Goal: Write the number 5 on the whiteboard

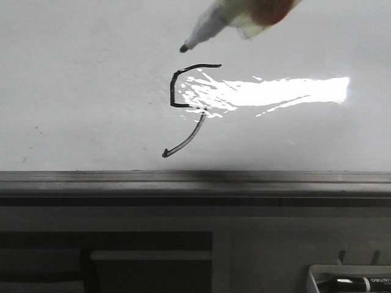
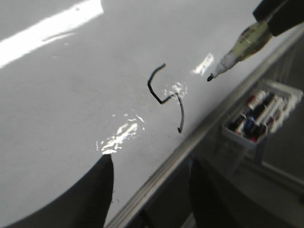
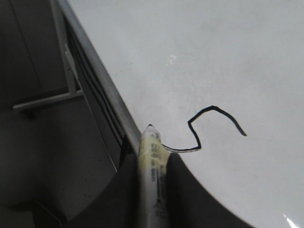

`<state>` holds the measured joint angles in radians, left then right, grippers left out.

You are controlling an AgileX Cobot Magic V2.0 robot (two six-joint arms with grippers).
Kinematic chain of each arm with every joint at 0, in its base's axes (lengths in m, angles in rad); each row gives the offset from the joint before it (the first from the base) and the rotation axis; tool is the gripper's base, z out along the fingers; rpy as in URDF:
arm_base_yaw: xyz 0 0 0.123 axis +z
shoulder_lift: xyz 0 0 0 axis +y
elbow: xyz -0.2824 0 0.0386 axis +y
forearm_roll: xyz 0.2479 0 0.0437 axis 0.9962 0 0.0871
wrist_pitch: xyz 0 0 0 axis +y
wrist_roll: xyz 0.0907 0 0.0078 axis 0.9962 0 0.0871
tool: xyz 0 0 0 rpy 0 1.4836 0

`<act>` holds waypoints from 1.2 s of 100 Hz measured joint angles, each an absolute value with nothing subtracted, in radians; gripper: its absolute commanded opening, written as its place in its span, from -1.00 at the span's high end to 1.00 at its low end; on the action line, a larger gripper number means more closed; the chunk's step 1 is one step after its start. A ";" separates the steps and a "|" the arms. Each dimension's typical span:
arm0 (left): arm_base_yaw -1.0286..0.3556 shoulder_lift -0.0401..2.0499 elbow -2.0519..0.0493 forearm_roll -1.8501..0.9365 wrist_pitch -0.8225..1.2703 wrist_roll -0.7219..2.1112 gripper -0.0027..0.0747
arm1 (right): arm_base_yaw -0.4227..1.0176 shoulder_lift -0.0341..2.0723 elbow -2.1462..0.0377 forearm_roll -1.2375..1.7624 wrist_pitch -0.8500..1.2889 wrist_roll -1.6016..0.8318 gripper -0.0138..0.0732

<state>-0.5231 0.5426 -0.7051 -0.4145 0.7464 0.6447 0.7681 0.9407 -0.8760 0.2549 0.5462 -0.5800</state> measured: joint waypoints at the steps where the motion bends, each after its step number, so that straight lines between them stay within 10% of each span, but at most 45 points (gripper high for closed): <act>1: -0.523 0.553 -0.714 -0.415 0.757 0.653 0.01 | 0.778 0.942 -0.876 0.255 0.546 -0.592 0.78; 66: -0.744 0.984 -1.004 -0.490 1.029 0.974 0.02 | 1.043 1.007 -0.904 0.253 0.397 -0.693 0.78; 120: -0.753 1.008 -1.004 -0.485 0.954 0.974 0.43 | 1.050 1.007 -0.922 0.235 0.408 -0.693 0.78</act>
<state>-0.7532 1.0081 -1.0037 -0.4854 0.9542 0.9743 1.0503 1.0066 -0.9224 0.2349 0.4080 -0.6932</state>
